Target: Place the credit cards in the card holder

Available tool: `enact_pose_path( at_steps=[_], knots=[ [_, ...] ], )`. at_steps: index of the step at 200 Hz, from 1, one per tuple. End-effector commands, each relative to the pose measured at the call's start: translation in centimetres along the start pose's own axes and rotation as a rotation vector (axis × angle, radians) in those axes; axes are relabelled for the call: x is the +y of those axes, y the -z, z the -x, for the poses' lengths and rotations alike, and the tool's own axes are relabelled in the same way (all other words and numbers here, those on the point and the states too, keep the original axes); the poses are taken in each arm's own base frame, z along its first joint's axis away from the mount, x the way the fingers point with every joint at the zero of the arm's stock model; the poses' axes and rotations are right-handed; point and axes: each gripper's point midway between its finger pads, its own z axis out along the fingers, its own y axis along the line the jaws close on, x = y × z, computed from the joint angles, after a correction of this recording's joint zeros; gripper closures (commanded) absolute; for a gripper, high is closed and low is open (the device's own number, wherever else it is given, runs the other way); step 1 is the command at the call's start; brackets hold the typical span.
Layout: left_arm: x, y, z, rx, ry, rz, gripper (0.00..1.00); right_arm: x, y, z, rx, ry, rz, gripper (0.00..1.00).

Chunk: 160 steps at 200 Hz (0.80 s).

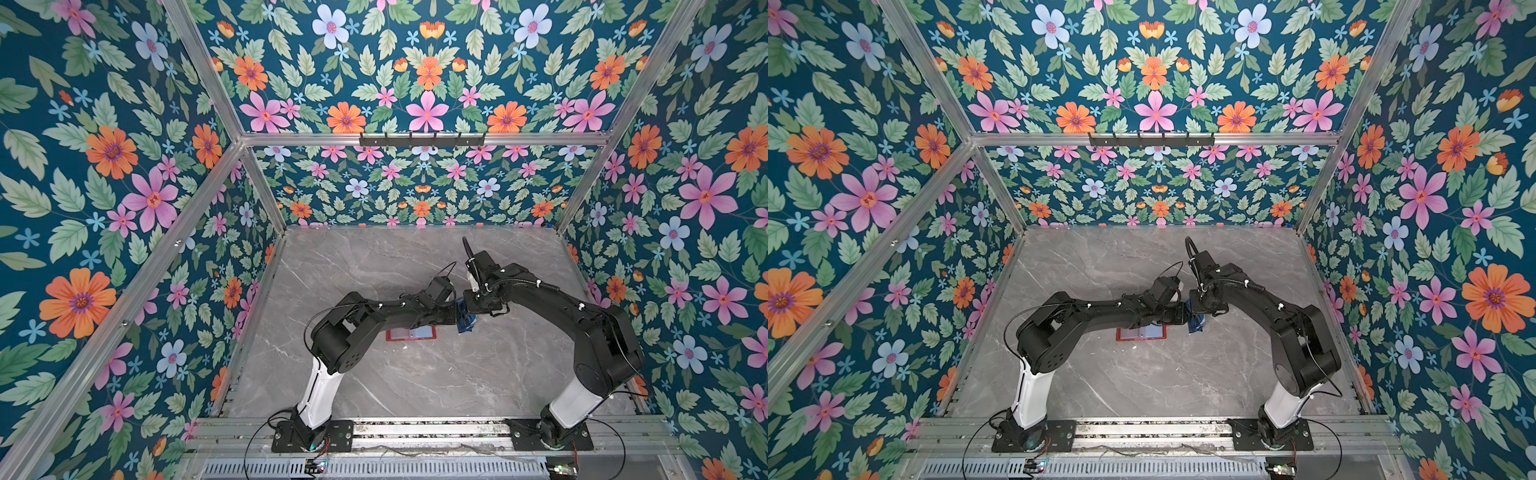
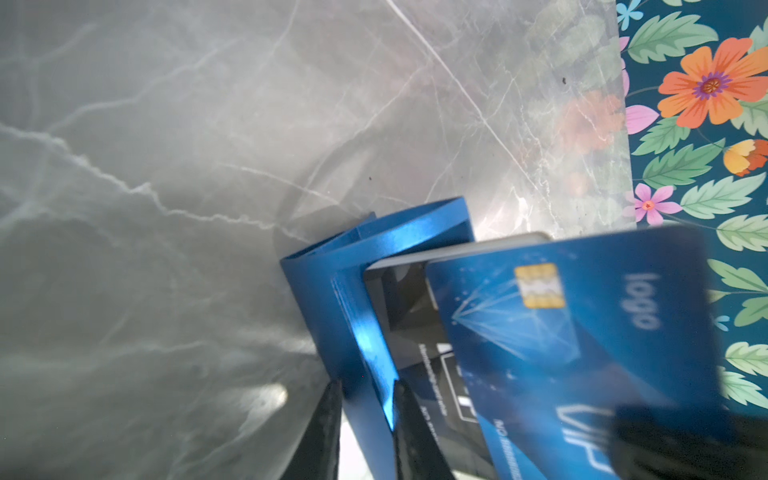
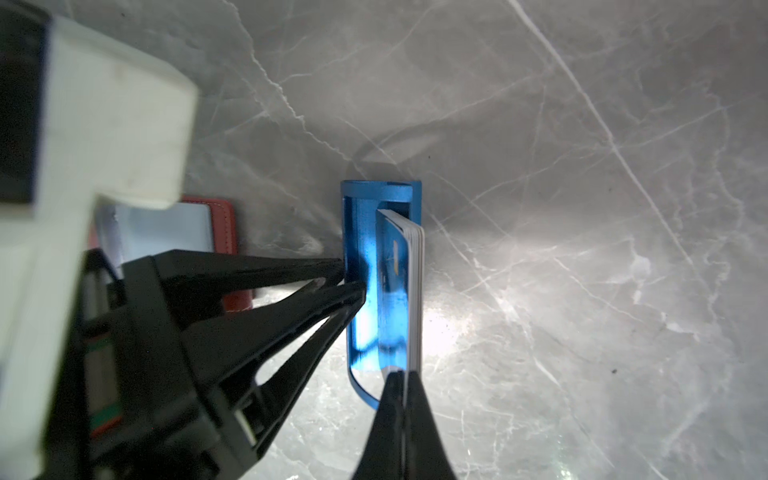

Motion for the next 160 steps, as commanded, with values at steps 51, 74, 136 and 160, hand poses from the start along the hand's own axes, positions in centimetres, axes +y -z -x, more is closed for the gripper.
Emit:
enact_pose_path(
  at_steps=[51,74,136,160],
  knots=[
    [-1.1,1.3,0.4,0.002,-0.042,-0.019,0.69,1.0,2.5,-0.1,-0.072,-0.028,0.086,1.00],
    [-2.1,2.7,1.2,-0.032,-0.072,-0.035,0.64,1.7,3.2,0.0,-0.095,-0.036,0.136,1.00],
    [-0.5,8.3,2.3,-0.177,-0.099,0.055,0.62,4.6,4.8,0.2,-0.139,-0.036,0.321,1.00],
    [1.7,10.3,1.8,-0.198,-0.080,0.104,0.62,6.0,4.7,0.1,-0.129,-0.033,0.395,1.00]
  ],
)
